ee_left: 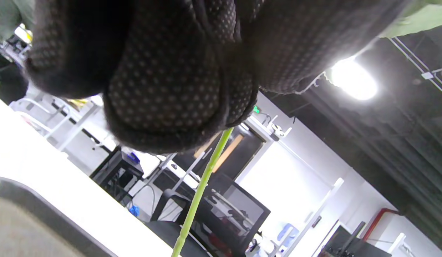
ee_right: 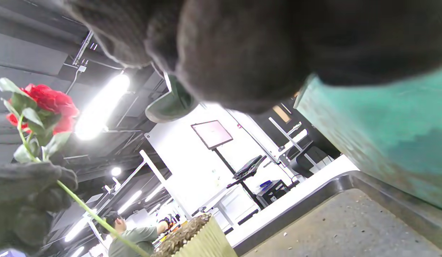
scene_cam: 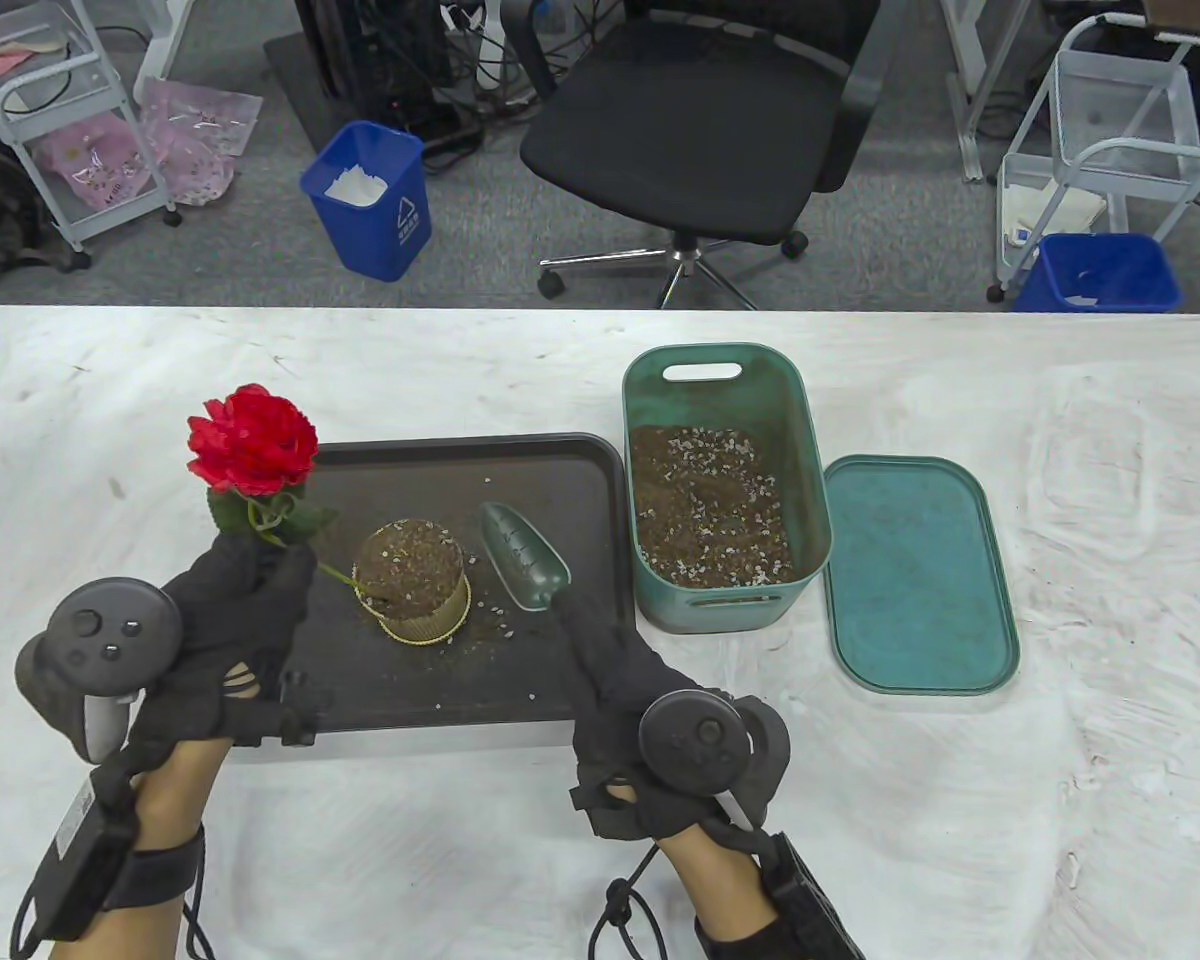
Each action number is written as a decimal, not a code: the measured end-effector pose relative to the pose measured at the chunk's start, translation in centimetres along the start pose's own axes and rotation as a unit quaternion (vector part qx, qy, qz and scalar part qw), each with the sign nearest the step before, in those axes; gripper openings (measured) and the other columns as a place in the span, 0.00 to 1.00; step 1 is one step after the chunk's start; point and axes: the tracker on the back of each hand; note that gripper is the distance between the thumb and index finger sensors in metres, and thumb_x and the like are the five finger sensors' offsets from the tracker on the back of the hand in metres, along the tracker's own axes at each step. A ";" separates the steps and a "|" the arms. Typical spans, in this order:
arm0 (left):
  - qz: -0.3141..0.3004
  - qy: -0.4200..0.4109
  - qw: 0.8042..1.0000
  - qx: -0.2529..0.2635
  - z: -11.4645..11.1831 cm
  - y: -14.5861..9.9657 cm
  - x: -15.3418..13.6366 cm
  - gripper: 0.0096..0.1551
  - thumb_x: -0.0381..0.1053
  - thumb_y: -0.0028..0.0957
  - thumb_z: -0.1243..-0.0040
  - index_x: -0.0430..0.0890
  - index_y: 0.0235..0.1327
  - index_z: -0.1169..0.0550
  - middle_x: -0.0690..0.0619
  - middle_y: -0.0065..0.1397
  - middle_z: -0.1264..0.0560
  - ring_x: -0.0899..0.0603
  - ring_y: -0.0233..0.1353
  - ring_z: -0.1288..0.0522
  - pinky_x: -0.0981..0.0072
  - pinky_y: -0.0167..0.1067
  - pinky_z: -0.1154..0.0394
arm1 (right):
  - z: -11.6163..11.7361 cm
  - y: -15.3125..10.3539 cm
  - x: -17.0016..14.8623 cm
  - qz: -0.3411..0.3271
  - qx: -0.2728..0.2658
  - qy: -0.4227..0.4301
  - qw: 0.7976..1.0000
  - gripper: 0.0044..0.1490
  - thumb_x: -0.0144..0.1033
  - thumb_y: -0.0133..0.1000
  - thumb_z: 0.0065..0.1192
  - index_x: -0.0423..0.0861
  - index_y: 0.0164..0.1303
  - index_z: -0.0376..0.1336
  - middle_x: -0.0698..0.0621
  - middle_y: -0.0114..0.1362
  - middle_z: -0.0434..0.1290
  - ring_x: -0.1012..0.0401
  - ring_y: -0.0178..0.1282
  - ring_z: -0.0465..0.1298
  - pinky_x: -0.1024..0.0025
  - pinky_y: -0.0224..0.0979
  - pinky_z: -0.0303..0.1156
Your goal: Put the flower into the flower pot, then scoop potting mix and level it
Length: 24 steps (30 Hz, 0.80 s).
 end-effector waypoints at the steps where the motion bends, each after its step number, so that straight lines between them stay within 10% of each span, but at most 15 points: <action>1: 0.000 0.000 1.000 0.000 0.3 0.3 0.5 0.25 0.58 0.42 0.29 0.47 0.48 0.16 0.55 0.45 0.12 0.50 0.30 0.08 0.60 0.36 0.12 | -0.1 0.0 -0.2 0.002 -0.001 0.002 1.000 0.33 0.43 0.51 0.59 0.52 0.69 0.63 0.49 0.38 0.80 0.58 0.24 0.83 0.61 0.24 0.83; 24: -0.006 0.042 0.999 -0.016 1.3 4.3 5.6 0.24 0.57 0.41 0.29 0.47 0.48 0.16 0.54 0.45 0.12 0.49 0.30 0.08 0.59 0.35 0.12 | -0.7 -0.3 -1.5 0.028 0.007 0.022 0.999 0.33 0.43 0.50 0.59 0.52 0.69 0.64 0.49 0.38 0.80 0.58 0.24 0.83 0.61 0.23 0.83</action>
Point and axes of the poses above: the tracker on the back of each hand, its own x axis roughly to the thumb side, its own y axis roughly from the wrist to the fingertips, z = x × y
